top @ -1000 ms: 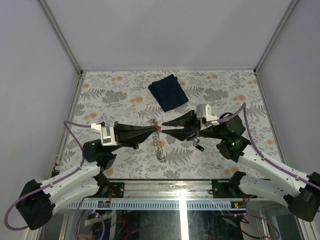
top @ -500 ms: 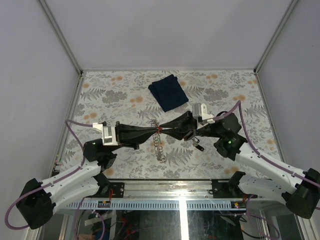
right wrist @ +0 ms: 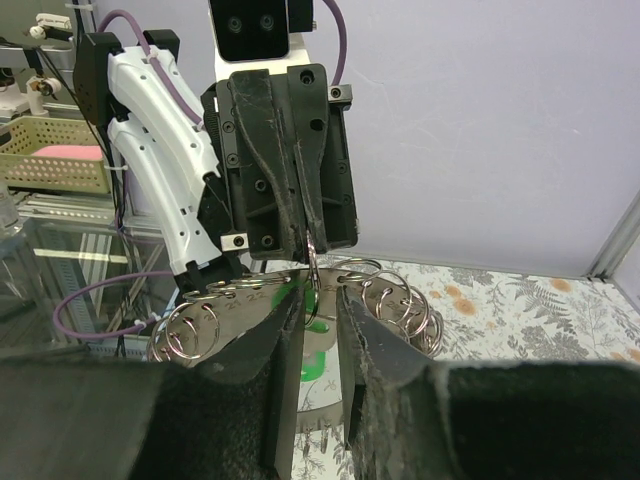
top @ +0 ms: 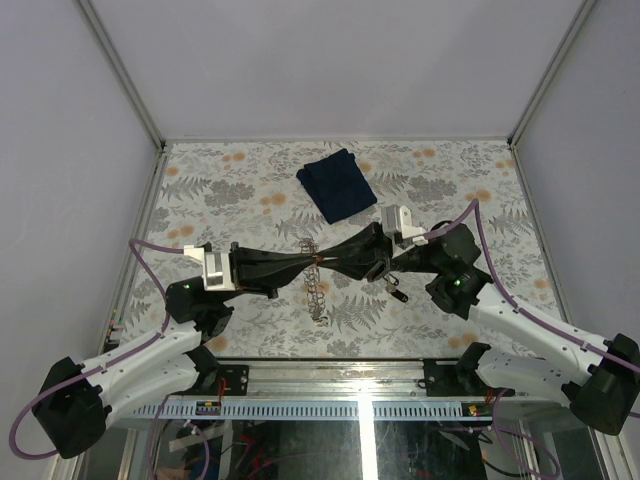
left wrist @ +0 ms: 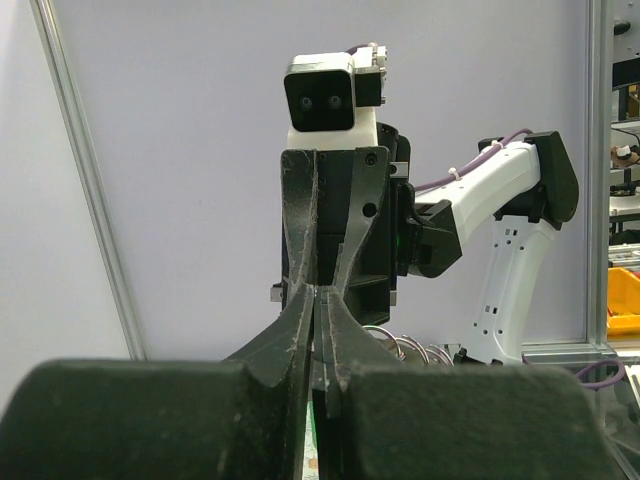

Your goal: Put the keys on the keyring

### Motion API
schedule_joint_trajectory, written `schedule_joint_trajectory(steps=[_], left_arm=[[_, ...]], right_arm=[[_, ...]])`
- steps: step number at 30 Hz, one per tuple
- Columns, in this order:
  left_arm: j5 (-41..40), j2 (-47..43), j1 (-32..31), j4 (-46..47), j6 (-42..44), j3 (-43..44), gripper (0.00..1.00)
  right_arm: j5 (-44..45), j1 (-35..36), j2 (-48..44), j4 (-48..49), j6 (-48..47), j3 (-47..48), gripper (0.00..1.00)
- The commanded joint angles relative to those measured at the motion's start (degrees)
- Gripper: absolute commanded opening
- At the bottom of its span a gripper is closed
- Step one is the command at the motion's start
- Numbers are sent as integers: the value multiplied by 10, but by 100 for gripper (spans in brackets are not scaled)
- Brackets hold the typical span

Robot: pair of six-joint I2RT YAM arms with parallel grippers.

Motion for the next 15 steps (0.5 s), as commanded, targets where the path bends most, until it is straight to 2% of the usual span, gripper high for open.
schedule_joint_trajectory(steps=[1, 9, 15], left_arm=[[-6, 0, 0, 53, -2, 20, 0], [-7, 4, 0, 52, -3, 21, 0], [-8, 3, -1, 53, -3, 19, 0]], right_arm=[[-17, 1, 6, 40, 8, 32, 25], [-22, 1, 9, 44, 10, 35, 23], [-25, 2, 13, 41, 9, 35, 6]])
